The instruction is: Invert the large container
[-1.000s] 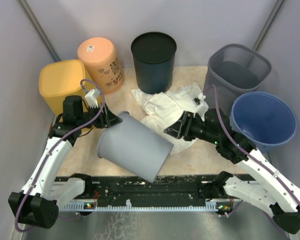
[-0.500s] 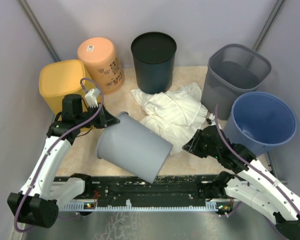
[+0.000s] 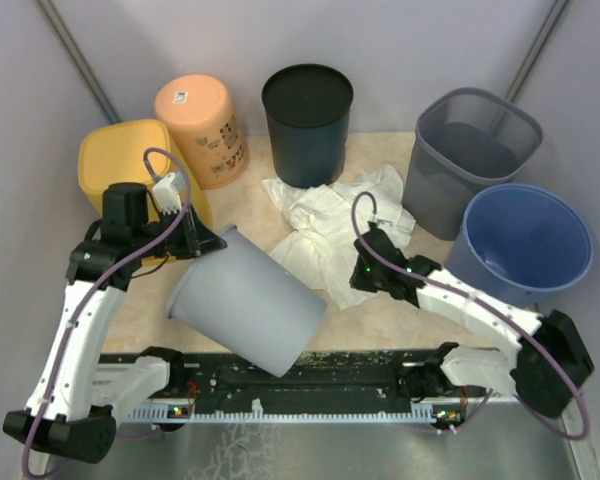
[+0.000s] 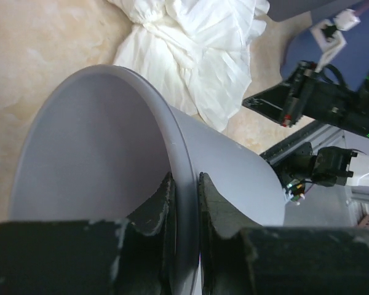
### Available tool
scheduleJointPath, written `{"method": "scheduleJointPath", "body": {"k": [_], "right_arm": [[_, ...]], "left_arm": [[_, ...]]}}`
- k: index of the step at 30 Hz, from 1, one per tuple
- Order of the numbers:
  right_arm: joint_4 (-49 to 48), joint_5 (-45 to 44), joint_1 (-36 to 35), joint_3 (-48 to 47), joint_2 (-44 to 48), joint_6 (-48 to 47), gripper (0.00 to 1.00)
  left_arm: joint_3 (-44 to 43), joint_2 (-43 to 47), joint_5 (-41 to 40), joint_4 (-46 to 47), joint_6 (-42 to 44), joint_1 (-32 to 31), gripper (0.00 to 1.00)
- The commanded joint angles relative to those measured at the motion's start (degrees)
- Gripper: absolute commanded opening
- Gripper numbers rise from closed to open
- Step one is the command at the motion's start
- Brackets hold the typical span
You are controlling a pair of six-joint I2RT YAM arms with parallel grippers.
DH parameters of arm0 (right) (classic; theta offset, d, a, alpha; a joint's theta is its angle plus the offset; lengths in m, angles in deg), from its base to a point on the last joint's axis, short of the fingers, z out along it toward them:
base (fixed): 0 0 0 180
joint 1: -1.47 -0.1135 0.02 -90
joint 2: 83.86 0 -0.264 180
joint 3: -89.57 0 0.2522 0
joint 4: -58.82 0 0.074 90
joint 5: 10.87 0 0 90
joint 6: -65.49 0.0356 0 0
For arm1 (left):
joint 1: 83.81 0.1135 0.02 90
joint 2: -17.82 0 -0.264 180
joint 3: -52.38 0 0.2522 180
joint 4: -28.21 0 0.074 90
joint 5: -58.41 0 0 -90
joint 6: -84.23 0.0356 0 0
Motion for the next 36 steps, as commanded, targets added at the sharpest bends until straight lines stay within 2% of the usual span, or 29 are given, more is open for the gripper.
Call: {"method": "scheduleJointPath", "body": {"k": [1,8,12,15,20,24,28,32,35,36], "right_arm": [[-14.1,1.0,-0.2,-6.9,-10.0,-7.7,0.0],[-25.6,10.5,-0.4,-15.9,-29.9,-12.4,0.0],[-28.1,12.0,-1.0,-21.2,-40.7,-13.2,0.0],[-25.8,7.6,-1.1,-26.1,-47.0,-13.0,0.0],[-12.8,-11.6,1.4,-37.4,-55.2,-13.6,0.0],[-10.1,-17.6,7.8,-38.6,-55.8,-12.5,0.0],[-10.2,-17.8,14.3,-38.5,-54.6,-11.5,0.0],[-11.5,-14.6,15.5,-38.9,-50.3,-14.4,0.0],[-12.3,-6.4,15.4,-38.3,-44.4,-16.0,0.0],[-12.2,-3.3,15.4,-37.9,-42.4,-16.0,0.03]], "left_arm": [[-7.1,3.2,-5.4,-7.3,1.9,-0.3,0.0],[-13.5,3.2,-10.1,-9.7,-0.5,-0.3,0.0],[-16.8,3.4,-14.0,-10.6,-1.2,-0.3,0.0],[-17.1,3.5,-14.2,-10.1,-1.8,-0.3,0.0],[-15.9,3.5,-12.6,-9.1,-3.1,-0.3,0.0],[-14.0,3.8,-10.2,-7.1,-4.3,-0.3,0.0],[-8.5,4.7,-5.0,0.7,-7.7,-0.3,0.0],[-2.9,4.7,-0.5,9.1,-11.8,-0.3,0.0],[-0.4,4.5,0.4,13.5,-13.9,-0.3,0.0],[0.1,4.4,0.4,14.9,-14.6,-0.3,0.0]]}}
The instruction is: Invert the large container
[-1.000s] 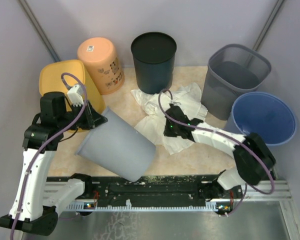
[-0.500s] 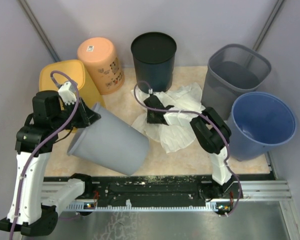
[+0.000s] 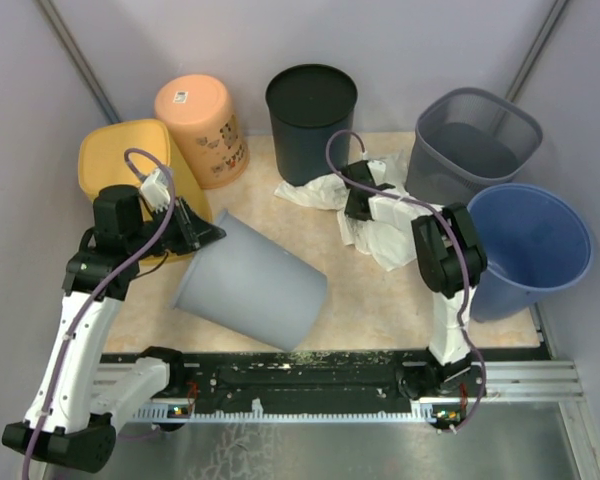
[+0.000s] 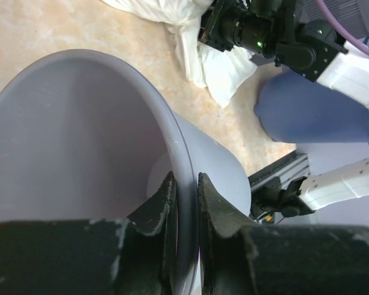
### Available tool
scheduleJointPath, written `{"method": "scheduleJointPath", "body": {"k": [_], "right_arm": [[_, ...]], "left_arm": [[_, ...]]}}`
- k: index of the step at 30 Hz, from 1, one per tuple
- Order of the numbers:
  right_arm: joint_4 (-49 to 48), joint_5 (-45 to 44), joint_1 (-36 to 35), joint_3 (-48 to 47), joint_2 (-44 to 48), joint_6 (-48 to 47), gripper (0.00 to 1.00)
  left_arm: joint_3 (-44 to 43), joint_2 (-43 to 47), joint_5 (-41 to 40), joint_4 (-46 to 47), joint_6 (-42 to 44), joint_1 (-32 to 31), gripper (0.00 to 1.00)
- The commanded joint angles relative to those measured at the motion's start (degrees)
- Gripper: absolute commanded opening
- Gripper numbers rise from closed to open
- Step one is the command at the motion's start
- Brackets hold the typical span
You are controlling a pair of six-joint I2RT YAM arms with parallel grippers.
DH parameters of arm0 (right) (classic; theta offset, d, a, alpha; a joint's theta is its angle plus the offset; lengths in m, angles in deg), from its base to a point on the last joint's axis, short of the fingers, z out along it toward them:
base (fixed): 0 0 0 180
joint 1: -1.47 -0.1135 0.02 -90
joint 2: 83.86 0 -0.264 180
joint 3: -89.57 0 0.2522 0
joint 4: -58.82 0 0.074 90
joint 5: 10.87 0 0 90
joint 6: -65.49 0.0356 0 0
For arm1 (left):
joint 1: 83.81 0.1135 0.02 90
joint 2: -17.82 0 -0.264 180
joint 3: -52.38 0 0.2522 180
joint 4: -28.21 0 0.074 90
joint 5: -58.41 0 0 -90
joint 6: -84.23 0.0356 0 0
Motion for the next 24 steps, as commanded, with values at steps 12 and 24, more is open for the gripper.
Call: {"method": "scheduleJointPath", "body": {"k": [12,24], "right_arm": [[9.1,20.0,-1.6,18.0,45.3,-2.1,0.56],[8.3,38.2,-1.5,32.8,72.1,20.7,0.71]], "left_arm": [[15.7,0.0,8.8,35.1,-20.7,-0.2,0.0],[27.5,-1.5,3.4,48.0,-26.6,-4.1,0.0]]}}
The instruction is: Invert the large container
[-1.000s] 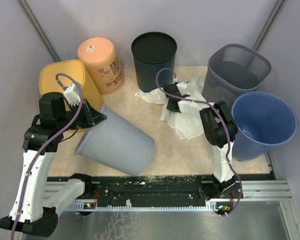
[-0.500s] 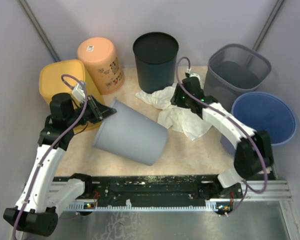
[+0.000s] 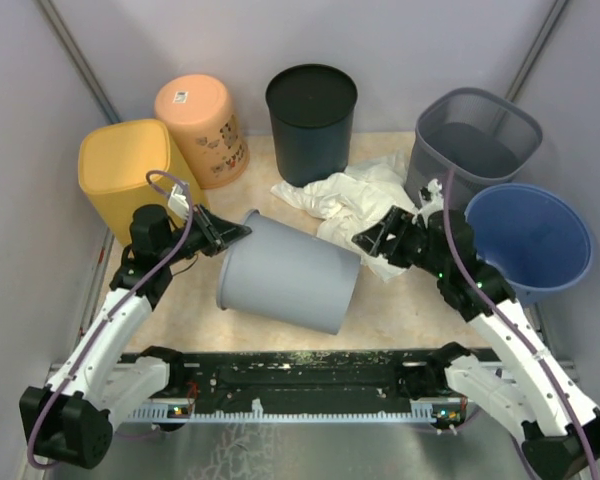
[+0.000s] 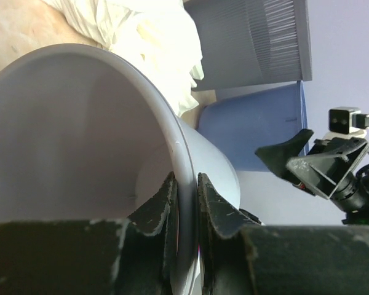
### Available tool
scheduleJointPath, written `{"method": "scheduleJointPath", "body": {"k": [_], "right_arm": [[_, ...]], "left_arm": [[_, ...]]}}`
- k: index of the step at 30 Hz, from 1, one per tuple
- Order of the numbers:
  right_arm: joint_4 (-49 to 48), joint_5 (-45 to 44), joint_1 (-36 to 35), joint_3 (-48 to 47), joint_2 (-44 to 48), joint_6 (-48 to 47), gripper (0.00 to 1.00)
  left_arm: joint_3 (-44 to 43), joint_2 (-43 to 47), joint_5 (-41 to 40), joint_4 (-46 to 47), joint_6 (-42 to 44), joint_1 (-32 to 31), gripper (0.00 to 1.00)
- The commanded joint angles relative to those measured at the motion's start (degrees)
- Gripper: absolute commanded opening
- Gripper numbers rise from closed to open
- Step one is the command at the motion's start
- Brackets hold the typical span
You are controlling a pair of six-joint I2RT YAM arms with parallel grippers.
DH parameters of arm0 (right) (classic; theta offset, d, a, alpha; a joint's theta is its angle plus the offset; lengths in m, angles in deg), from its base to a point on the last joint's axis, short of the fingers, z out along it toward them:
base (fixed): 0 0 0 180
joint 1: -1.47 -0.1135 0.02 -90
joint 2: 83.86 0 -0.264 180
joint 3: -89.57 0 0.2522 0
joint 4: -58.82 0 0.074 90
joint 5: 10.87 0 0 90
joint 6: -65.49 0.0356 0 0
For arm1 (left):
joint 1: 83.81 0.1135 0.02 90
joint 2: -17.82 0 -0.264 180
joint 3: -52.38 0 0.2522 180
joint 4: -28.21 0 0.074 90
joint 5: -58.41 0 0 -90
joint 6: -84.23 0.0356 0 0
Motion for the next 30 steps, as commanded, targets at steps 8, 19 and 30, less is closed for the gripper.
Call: {"method": "scheduleJointPath", "body": {"k": [8,19,30], "right_arm": [[1.2,6.8,-0.3,11.1,11.6,18.2,0.71],[-1.8,9.4,-0.3,11.8,14.0,21.3,0.58],[-2.4,8.2,-0.3,12.2,12.1,20.0,0.21]], "left_arm": [[2.8,-0.9,-10.9,3.5,3.4,-7.9,0.22],[-4.6,-4.5,-12.6,-10.0,16.3,-8.3,0.61],[-11.9,-7.3,-11.4,-19.8,26.7,-8.6,0.67]]}}
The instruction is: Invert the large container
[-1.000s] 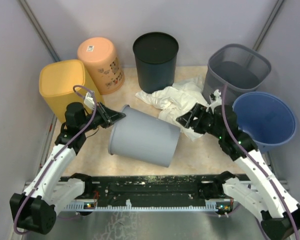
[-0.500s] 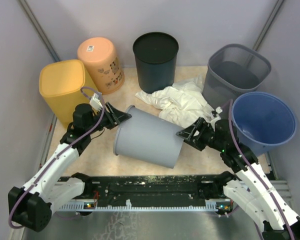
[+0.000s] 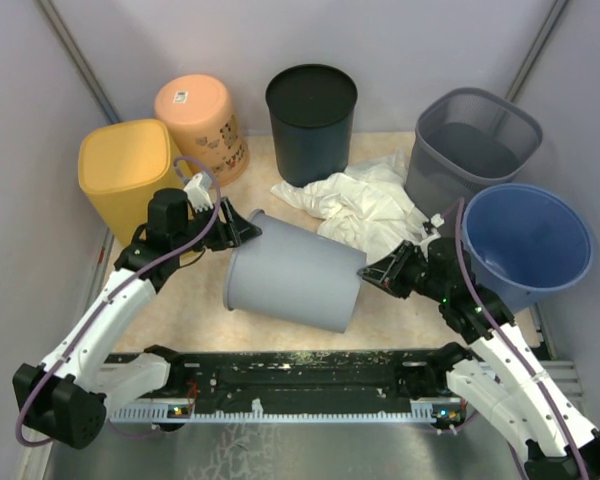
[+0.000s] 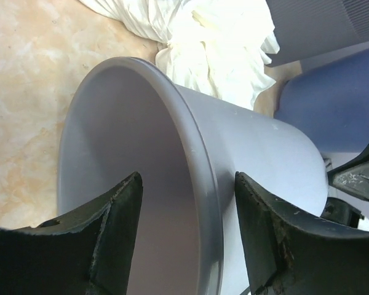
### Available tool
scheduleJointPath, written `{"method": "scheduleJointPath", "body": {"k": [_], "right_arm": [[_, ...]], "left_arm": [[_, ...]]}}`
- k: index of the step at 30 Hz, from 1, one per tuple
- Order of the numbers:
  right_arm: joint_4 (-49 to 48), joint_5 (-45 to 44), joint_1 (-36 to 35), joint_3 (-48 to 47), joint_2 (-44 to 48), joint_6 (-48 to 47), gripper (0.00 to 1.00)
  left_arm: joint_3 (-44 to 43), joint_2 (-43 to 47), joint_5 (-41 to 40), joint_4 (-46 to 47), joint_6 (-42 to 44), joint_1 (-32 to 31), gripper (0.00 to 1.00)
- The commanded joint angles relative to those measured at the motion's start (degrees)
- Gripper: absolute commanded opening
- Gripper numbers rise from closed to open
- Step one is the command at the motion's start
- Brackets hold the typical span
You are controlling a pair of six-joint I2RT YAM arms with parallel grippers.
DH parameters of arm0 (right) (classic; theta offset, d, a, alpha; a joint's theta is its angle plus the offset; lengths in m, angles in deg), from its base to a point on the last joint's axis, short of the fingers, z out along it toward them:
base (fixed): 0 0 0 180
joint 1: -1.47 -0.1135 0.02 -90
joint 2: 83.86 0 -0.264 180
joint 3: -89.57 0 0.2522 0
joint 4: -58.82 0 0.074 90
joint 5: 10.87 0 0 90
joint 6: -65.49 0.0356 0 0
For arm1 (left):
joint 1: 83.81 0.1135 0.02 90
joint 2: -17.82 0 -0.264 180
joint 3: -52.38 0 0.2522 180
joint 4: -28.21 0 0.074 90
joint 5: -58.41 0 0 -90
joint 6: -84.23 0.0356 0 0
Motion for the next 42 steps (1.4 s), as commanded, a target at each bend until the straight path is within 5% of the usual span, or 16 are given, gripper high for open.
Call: {"method": "scheduleJointPath", "body": {"k": [1,9,18,26,37,42], "right_arm": [[-4.0,-0.7,-0.3,-1.6,0.0,-0.4,0.17],[-2.5,-2.1,-0.3,-1.5,-1.1,-1.6,0.0],[-2.7,-2.5,-0.3,-1.5,-2.1,-2.0,0.0],[-3.3,-2.4,-0.3,-1.3,-3.1,-2.2,0.0],[-6.9,-0.5,-0.3,-1.7,-3.6,-2.7,0.0],[-9.6,1.6,-0.3,-0.3,-3.4,-2.2,0.29]], "left_arm": [[-3.3,-1.1,1.0,-6.7,6.4,-0.5,0.67],[-11.5,-2.7,-4.2,-17.1,15.1,-0.6,0.85],[-16.7,-0.6,-7.9,-26.9,19.9,-0.5,0.83],[-18.5,1.0,-5.5,-33.6,19.2,-1.1,0.61],[-14.2,0.1,-4.8,-31.5,19.7,-1.2,0.09],[-12.8,0.1,-4.6,-30.3,19.2,-1.2,0.04]]}}
